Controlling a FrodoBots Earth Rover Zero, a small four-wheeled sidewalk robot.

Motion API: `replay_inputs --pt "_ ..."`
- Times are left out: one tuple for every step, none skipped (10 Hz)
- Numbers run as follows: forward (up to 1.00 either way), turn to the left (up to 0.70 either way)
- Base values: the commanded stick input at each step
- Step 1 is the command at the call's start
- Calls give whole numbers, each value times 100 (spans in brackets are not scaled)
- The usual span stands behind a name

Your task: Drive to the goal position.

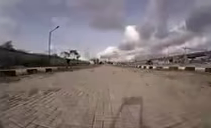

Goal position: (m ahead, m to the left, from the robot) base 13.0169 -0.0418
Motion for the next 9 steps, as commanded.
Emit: replay_inputs --pt "100 0" --pt "100 0" --pt "100 0" --pt "100 0" --pt "100 0" --pt "100 0" --pt "100 0" --pt "100 0" --pt "100 0"
